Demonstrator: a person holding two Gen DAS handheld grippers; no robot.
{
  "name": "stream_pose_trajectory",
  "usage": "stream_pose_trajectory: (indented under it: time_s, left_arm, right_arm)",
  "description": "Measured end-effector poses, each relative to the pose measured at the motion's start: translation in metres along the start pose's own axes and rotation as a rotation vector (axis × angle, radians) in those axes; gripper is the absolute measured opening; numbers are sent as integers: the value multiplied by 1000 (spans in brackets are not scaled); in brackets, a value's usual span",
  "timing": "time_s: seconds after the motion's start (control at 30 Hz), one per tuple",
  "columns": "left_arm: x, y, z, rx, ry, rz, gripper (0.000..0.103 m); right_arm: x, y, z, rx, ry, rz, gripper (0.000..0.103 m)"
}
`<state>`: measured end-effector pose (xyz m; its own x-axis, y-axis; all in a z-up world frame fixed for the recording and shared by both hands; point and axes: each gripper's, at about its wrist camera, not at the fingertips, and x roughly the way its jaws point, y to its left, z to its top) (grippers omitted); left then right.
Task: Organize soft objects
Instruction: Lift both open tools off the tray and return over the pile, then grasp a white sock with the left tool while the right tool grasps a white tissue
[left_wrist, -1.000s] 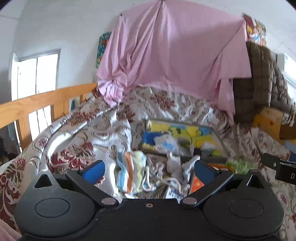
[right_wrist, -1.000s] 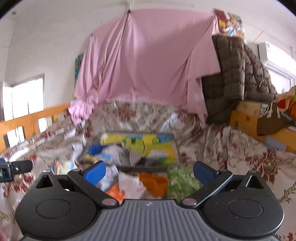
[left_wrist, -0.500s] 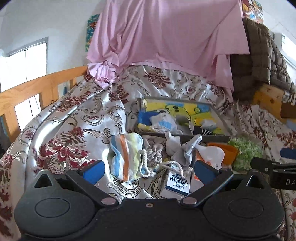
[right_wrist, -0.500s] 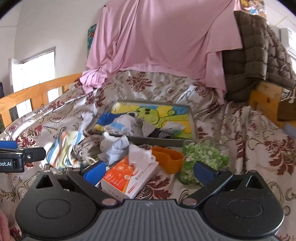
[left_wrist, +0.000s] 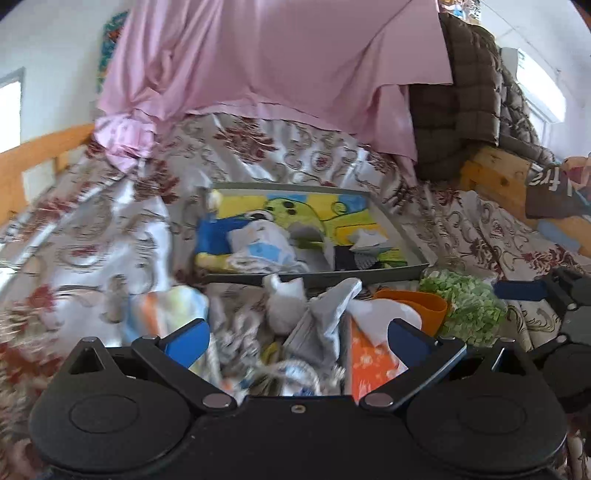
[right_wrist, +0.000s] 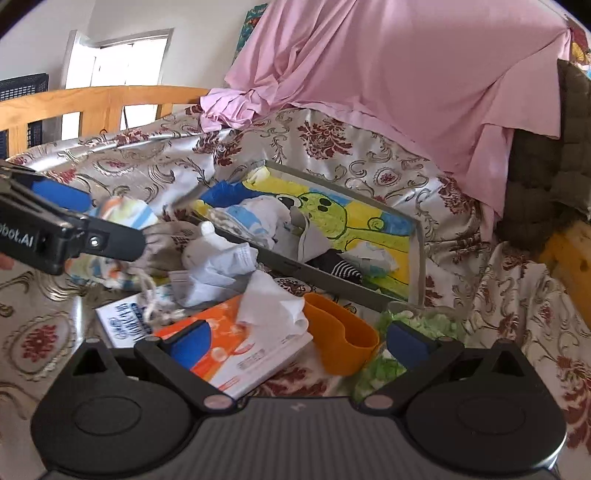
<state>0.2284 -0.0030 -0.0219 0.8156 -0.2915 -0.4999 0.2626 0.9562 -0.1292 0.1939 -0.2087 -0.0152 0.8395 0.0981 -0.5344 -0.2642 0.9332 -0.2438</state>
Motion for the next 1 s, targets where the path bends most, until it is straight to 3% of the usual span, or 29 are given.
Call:
stream_pose_trajectory:
  time_s: [0.23, 0.57, 0.77, 0.97, 1.0]
  left_arm:
    - [48, 15, 2, -95, 4, -84, 102]
    - [81, 18, -1, -102, 46, -201, 100]
    - [94, 20, -5, -139, 80, -269, 87]
    - [98, 22, -3, -160, 86, -289, 66]
    - [98, 22, -3, -156, 88, -288, 58]
  right_arm:
    - [29, -12, -1, 62, 6, 43, 103]
    - [56, -10, -2, 63, 12, 38, 101]
    - [67, -1, -3, 35, 32, 75, 87]
    - [73, 1, -1, 59, 22, 92, 76]
    - [74, 1, 0, 66, 22, 97, 75]
